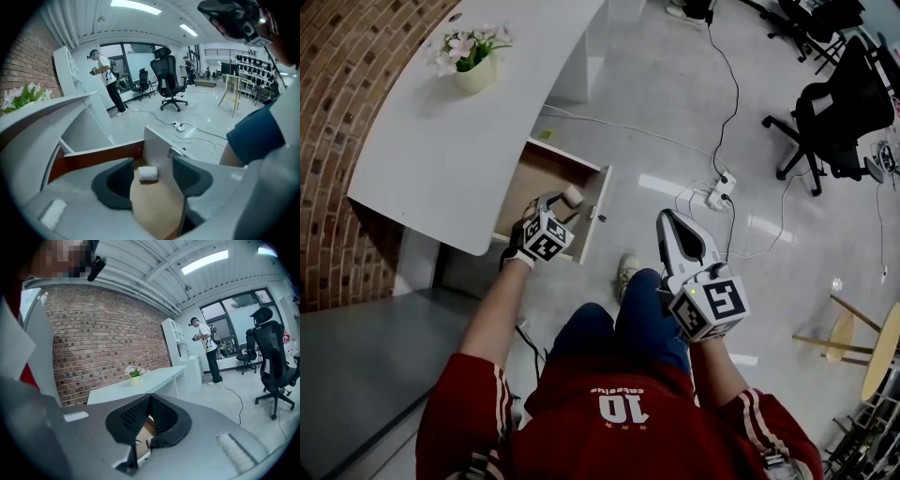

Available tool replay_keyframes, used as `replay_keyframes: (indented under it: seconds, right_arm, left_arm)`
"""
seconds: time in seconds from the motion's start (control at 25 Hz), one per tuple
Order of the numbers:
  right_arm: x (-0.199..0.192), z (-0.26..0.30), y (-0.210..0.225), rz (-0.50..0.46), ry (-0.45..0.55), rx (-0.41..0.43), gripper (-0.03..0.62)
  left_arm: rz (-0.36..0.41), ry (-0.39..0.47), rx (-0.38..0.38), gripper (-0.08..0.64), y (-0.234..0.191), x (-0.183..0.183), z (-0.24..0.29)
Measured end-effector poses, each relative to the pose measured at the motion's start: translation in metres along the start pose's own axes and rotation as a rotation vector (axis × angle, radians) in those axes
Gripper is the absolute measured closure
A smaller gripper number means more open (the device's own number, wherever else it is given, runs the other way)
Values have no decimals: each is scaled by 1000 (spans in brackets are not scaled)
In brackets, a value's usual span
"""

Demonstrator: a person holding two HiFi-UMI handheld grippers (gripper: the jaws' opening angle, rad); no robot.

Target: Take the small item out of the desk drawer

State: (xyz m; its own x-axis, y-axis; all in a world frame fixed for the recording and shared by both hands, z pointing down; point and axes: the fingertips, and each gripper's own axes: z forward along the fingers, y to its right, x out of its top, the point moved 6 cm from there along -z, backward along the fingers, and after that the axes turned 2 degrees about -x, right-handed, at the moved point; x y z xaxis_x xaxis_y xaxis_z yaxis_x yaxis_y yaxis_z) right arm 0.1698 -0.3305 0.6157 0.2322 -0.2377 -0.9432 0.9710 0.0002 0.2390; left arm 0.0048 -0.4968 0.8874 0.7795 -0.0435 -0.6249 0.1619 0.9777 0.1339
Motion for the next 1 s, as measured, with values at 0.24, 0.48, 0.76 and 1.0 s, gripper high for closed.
replay_keyframes:
  seconds: [0.24,0.48,0.76,1.0]
  right_arm:
    - [-30,26,17,1,-14,37,591]
    - [-49,38,41,18,-15,30,591]
    - [-53,46,57,24,-9,35,591]
    - [-49,46,60,30,-16,23,591]
  left_arm:
    - [-11,-123,-20,272,-8,-33,61]
    - [-84,-183,6,246,-18,-53,112]
    - [-107,-255,12,247,-23,-69,137]
    - [-142,-261,21,291,-29,-72,140]
